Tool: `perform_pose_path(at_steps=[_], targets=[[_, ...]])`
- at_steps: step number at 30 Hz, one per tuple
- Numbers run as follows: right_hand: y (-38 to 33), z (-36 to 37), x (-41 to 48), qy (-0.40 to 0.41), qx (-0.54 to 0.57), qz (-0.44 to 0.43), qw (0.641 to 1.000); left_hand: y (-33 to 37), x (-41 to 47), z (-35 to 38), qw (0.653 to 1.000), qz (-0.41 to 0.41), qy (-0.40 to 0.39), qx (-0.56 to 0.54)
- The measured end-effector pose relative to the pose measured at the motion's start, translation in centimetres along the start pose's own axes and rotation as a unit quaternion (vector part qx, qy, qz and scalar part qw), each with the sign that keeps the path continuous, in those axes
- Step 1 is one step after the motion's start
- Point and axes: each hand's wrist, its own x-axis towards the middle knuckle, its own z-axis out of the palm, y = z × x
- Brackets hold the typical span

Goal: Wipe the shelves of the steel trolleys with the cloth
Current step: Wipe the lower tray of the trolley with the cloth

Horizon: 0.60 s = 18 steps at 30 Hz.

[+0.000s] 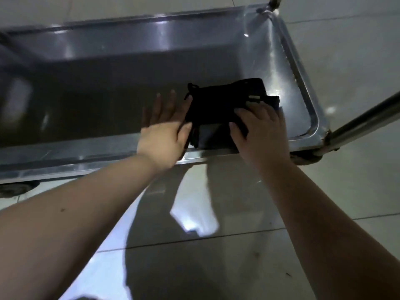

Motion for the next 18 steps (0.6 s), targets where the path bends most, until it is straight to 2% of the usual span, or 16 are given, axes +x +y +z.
perform_pose_path(at_steps=[3,5,10,18], targets=[[-2.2,1.9,2.8,-0.107,-0.037,0.008,0.994,-1.6,3.2,0.3,0.995,-0.074,-0.011,0.060],[-2.2,3.4,3.4,-0.143,-0.083,0.004,0.986,-2.0,4.1,1.0,0.992,-0.093,-0.029,0.085],[-1.1,4.6,4.7,-0.132,-0.108,0.002,0.985,-2.8,4.4,2.2,0.992,-0.082,-0.028,0.096],[-2.6,5.5,16.9,-0.181,-0.096,0.016,0.979,-3.0,4.7,2.0,0.992,-0.088,-0.023,0.088]])
